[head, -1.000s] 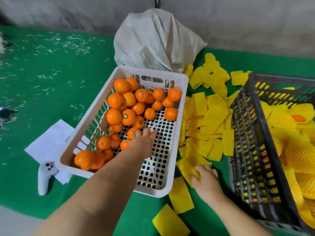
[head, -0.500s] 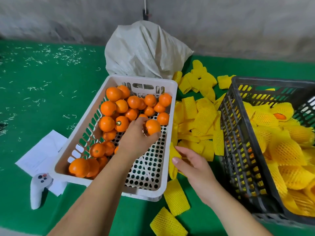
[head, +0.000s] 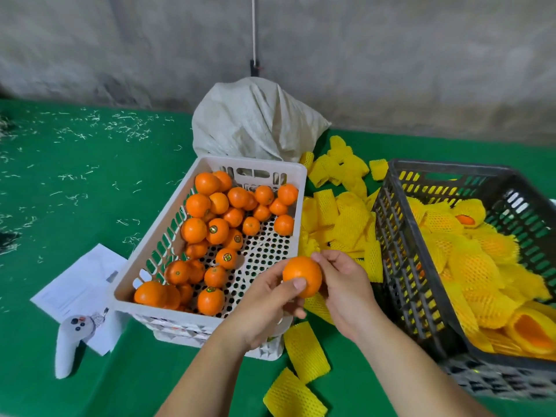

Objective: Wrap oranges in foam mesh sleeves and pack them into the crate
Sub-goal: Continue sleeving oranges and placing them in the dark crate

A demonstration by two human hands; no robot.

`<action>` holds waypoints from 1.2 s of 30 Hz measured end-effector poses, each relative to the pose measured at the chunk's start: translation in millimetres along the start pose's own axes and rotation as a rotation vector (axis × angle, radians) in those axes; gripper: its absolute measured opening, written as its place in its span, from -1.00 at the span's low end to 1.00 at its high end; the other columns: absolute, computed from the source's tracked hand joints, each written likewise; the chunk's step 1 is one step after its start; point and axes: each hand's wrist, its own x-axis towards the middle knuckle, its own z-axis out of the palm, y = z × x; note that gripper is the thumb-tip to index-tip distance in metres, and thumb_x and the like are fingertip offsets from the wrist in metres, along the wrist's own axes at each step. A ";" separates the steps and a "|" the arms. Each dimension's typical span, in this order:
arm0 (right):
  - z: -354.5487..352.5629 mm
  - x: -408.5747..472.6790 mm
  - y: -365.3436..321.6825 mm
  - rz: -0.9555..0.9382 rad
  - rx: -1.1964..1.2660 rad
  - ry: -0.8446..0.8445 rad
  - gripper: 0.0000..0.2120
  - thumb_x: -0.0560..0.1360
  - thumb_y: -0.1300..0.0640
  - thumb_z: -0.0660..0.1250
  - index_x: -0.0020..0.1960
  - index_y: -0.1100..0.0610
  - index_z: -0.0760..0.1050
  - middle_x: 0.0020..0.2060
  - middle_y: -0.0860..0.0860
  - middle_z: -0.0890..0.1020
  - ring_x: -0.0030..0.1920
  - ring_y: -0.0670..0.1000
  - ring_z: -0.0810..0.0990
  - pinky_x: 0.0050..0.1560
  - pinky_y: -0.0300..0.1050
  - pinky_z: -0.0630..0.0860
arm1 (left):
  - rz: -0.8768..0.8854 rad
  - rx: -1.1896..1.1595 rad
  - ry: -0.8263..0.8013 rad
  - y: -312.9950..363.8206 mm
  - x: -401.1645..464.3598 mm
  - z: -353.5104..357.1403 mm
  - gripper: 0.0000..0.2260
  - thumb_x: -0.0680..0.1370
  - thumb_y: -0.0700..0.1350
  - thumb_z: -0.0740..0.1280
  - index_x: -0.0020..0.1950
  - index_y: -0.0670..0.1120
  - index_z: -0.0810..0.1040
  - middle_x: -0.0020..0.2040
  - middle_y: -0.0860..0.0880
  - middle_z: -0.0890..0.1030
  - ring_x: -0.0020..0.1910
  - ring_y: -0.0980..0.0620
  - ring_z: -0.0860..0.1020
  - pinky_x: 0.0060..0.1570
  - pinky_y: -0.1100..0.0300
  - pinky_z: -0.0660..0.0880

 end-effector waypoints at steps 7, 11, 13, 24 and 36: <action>-10.9 -1.6 -7.9 -0.031 -0.031 0.002 -0.88 0.57 0.16 0.45 0.10 0.06 0.64 -0.03 -0.03 0.74 0.00 -0.04 0.71 -0.07 -0.20 0.58 | -0.052 0.027 -0.080 0.8 1.4 3.0 -0.45 0.41 -0.01 0.55 0.34 -0.20 0.58 -0.12 -0.15 0.63 -0.30 -0.02 0.60 -0.22 0.18 0.62; -11.4 -1.3 -8.2 -0.011 -0.103 0.024 -0.84 0.56 0.12 0.46 0.13 0.03 0.59 0.05 0.02 0.70 0.05 0.01 0.68 0.02 -0.06 0.62 | -0.001 0.105 -0.068 -4.5 0.8 4.5 -0.41 0.44 0.01 0.54 0.43 -0.17 0.56 0.01 -0.15 0.64 -0.27 -0.05 0.60 -0.18 0.18 0.61; -13.5 -1.7 -7.9 -0.015 -0.178 0.062 -0.87 0.60 0.14 0.39 0.12 -0.04 0.59 0.07 -0.02 0.67 0.08 0.00 0.65 0.13 0.00 0.61 | 0.013 0.113 -0.062 -6.0 0.3 3.8 -0.39 0.44 0.02 0.54 0.45 -0.15 0.55 0.05 -0.15 0.65 -0.25 -0.06 0.60 -0.15 0.16 0.61; -20.1 -3.1 -5.3 -0.087 -0.166 0.072 -0.91 0.59 0.06 0.43 0.06 0.03 0.67 -0.07 -0.07 0.75 0.01 0.00 0.71 0.05 -0.05 0.64 | 0.065 0.091 -0.087 -9.8 0.9 2.7 -0.44 0.46 0.00 0.55 0.47 0.01 0.58 0.21 -0.20 0.60 -0.13 -0.09 0.57 -0.07 0.08 0.60; -17.5 -12.5 -5.3 -0.413 -0.434 0.139 -0.92 0.63 0.07 0.34 0.00 -0.10 0.54 -0.12 -0.21 0.64 -0.07 -0.16 0.61 -0.07 -0.22 0.56 | 0.060 0.040 -0.048 -9.3 1.3 5.1 -0.31 0.40 0.00 0.55 0.52 -0.04 0.49 0.25 -0.21 0.59 -0.06 -0.10 0.60 -0.04 0.07 0.62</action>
